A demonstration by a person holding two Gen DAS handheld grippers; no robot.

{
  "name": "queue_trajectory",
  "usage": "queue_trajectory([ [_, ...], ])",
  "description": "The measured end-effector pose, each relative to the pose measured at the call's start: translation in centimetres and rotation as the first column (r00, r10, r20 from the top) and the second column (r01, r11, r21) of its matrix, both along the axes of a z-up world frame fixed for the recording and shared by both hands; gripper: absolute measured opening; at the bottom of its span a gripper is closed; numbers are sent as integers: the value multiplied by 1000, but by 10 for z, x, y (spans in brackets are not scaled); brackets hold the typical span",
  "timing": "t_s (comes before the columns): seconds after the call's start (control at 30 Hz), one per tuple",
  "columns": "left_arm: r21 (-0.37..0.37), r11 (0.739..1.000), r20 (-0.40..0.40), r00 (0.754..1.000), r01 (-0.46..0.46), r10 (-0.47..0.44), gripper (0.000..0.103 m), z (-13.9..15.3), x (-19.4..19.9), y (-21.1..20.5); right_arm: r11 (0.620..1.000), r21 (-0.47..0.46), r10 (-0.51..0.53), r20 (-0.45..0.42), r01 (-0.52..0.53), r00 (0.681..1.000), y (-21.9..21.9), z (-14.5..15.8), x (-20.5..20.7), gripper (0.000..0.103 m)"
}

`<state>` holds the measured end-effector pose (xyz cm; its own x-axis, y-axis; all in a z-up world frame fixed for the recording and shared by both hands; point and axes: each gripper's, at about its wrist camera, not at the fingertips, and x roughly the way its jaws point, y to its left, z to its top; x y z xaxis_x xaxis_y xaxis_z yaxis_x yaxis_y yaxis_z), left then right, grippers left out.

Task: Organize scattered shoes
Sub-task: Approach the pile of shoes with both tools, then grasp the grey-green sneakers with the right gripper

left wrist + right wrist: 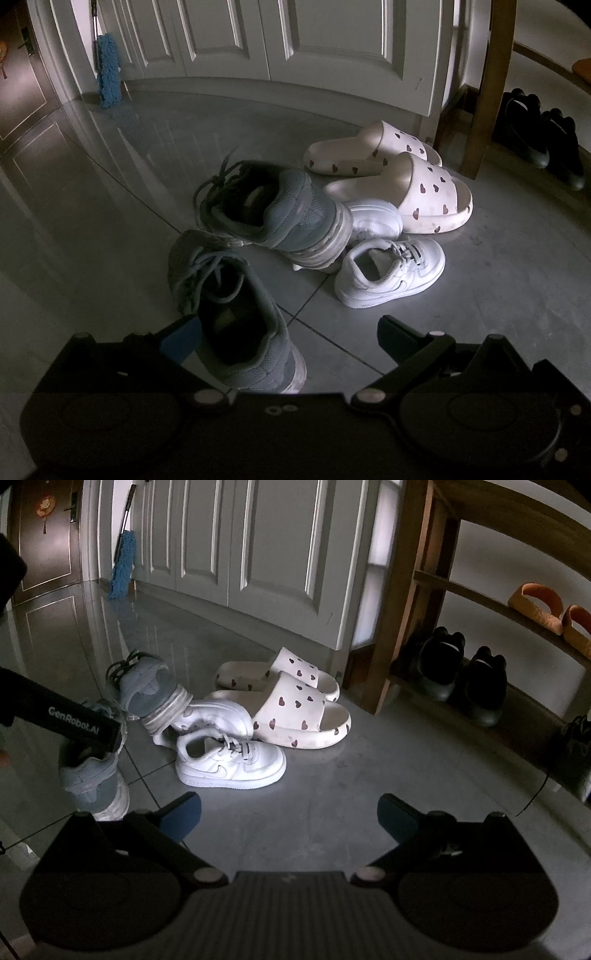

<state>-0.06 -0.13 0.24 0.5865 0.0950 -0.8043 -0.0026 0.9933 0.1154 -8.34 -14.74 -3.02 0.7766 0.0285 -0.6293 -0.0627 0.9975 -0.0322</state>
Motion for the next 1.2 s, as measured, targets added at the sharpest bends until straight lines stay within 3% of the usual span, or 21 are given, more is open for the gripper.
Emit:
queue_trajectory([
  [0.33,3,1000,-7,1000,-1,1,102,0,5,0,1000,3,-4,-16,4,1000,-2,-6,3,103],
  [0.53,-35,999,-26,1000,-10,9,102,-4,16,2,1000,-15,-17,-28,17,999,0,-8,6,103],
  [0.97,-63,998,-18,1000,10,-11,102,-21,30,14,997,-51,-56,8,56,998,4,-3,28,103],
  [1.2,-58,998,2,1000,-6,6,102,-27,43,33,1000,8,-22,-26,22,999,16,-6,48,103],
])
